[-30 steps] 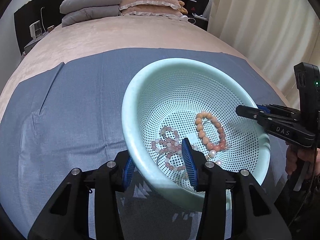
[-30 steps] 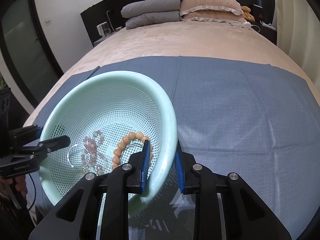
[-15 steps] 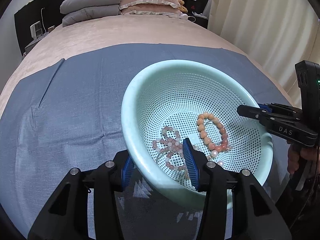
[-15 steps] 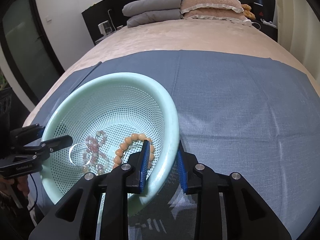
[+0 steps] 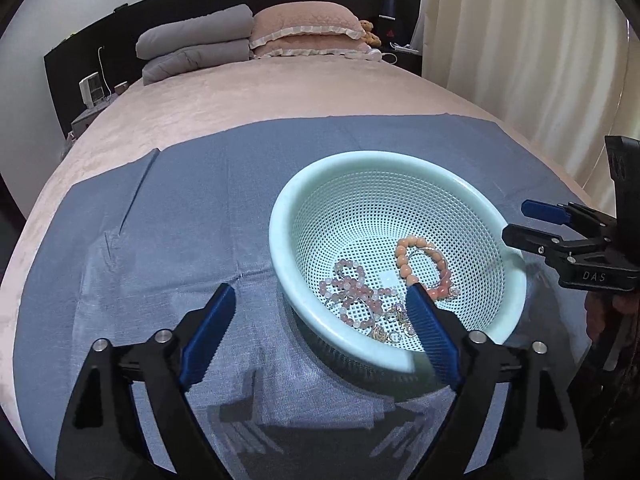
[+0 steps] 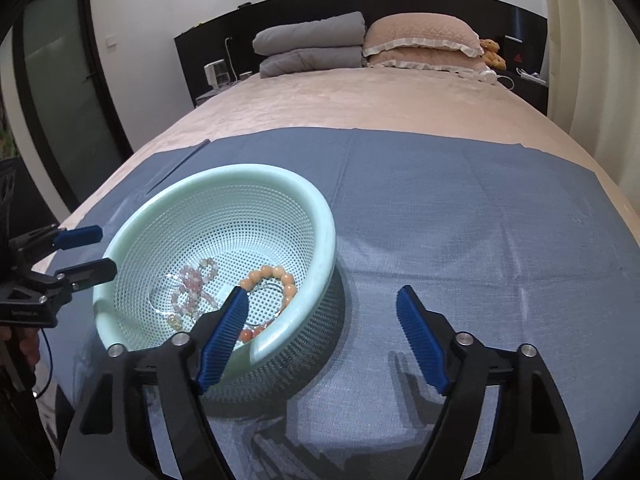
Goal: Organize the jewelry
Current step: 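Open both grippers and release the basket rim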
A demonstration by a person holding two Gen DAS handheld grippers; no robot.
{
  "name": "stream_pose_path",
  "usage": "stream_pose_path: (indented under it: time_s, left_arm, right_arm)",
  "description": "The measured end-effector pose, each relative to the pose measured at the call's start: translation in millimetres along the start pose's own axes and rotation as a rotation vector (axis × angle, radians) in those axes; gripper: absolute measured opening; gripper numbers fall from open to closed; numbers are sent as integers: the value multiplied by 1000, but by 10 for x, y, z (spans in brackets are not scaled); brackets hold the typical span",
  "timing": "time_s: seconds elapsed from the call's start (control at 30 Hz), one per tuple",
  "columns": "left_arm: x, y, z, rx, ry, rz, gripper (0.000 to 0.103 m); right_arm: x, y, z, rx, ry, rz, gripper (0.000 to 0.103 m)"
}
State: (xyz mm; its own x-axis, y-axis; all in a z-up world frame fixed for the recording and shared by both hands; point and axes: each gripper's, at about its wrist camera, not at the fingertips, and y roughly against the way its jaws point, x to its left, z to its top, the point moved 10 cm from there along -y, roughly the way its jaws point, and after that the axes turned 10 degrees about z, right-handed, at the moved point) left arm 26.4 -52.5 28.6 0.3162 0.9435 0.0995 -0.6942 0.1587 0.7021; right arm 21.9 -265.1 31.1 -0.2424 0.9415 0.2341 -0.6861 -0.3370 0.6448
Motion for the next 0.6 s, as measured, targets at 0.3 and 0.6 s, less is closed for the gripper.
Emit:
stream_pose_path:
  time_s: [0.3, 0.6]
  left_arm:
    - [-82, 302, -53, -54, -12, 55, 97]
    - [-339, 459, -304, -70, -21, 49, 97]
  right_arm:
    - [-12, 322, -95, -45, -11, -31, 88]
    - [129, 503, -368, -36, 55, -127, 88]
